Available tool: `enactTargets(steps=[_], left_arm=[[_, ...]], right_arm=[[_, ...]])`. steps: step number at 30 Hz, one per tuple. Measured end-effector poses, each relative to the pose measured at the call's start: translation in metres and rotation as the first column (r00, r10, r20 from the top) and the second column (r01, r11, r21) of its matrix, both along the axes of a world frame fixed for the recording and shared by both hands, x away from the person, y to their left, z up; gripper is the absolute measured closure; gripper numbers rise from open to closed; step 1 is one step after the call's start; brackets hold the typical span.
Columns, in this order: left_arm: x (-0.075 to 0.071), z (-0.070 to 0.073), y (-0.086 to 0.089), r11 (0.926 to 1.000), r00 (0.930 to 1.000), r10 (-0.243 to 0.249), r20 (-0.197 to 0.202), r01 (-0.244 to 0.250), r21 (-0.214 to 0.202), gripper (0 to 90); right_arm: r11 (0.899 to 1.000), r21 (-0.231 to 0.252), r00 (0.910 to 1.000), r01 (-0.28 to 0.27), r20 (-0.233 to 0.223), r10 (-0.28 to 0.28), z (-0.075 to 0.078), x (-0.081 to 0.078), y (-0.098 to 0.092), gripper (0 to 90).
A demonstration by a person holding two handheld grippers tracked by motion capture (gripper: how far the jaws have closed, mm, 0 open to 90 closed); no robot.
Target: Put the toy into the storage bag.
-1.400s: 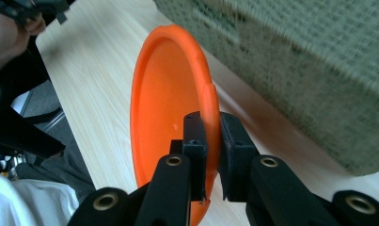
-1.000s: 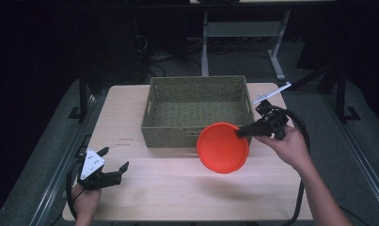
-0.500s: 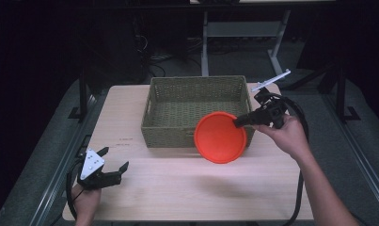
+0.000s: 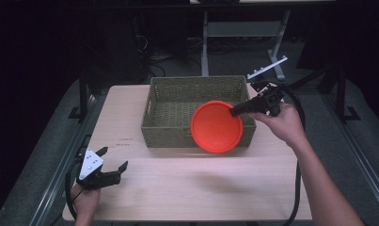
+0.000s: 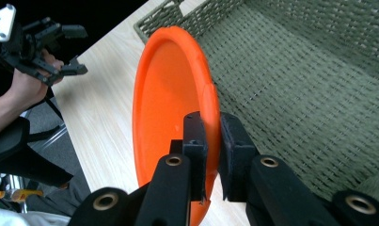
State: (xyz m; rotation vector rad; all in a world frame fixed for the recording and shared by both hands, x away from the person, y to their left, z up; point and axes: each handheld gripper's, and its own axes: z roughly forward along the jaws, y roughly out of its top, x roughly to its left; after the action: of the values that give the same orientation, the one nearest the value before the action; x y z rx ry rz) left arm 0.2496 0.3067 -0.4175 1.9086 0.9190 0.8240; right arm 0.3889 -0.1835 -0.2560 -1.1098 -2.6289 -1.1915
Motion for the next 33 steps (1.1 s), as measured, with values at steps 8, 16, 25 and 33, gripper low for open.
enactTargets(steps=[8, 16, 25, 33], left_arm=[[0.0, 0.0, 0.0, 1.0, 1.0, -0.003, 0.0, 0.003, -0.001, 13.0], [0.003, -0.001, -0.002, 0.9999, 0.9999, -0.011, -0.001, 0.011, 0.002, 13.0], [0.004, -0.001, -0.004, 0.9998, 0.9998, -0.02, -0.001, 0.02, 0.003, 13.0], [0.004, -0.001, -0.003, 0.9998, 0.9998, -0.021, -0.001, 0.021, 0.003, 13.0]], right_arm=[[1.0, 0.01, 0.9999, 0.013, -0.002, -0.013, 0.009, 0.015, 0.003, 82.0], [0.999, 0.017, 0.9994, 0.034, -0.004, -0.034, 0.013, 0.026, 0.003, 82.0], [0.998, 0.019, 0.9979, 0.064, -0.01, -0.064, 0.016, 0.041, 0.001, 82.0], [0.995, 0.024, 0.9951, 0.096, -0.024, -0.096, 0.015, 0.06, 0.003, 82.0]])
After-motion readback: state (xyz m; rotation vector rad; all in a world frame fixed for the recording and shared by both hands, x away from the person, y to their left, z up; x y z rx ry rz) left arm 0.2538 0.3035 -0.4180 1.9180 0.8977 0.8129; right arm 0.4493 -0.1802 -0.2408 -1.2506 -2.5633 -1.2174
